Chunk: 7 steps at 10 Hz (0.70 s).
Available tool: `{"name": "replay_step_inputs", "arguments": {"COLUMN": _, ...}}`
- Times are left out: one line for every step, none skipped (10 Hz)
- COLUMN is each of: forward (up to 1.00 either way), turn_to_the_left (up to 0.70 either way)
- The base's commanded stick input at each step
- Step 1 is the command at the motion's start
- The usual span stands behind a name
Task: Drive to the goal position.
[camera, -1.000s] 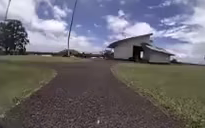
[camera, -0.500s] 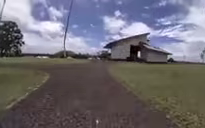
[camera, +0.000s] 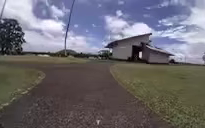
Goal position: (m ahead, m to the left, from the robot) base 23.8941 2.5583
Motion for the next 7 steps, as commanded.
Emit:
{"name": "replay_step_inputs", "arguments": {"forward": 0.7, "turn_to_the_left": 0.0}}
{"name": "replay_step_inputs", "arguments": {"forward": 0.7, "turn_to_the_left": 0.0}}
{"name": "replay_step_inputs", "arguments": {"forward": 0.7, "turn_to_the_left": 0.0}}
{"name": "replay_step_inputs", "arguments": {"forward": 0.7, "turn_to_the_left": 0.0}}
{"name": "replay_step_inputs", "arguments": {"forward": 0.7, "turn_to_the_left": 0.0}}
{"name": "replay_step_inputs", "arguments": {"forward": 0.7, "turn_to_the_left": 0.0}}
{"name": "replay_step_inputs", "arguments": {"forward": 0.7, "turn_to_the_left": 0.0}}
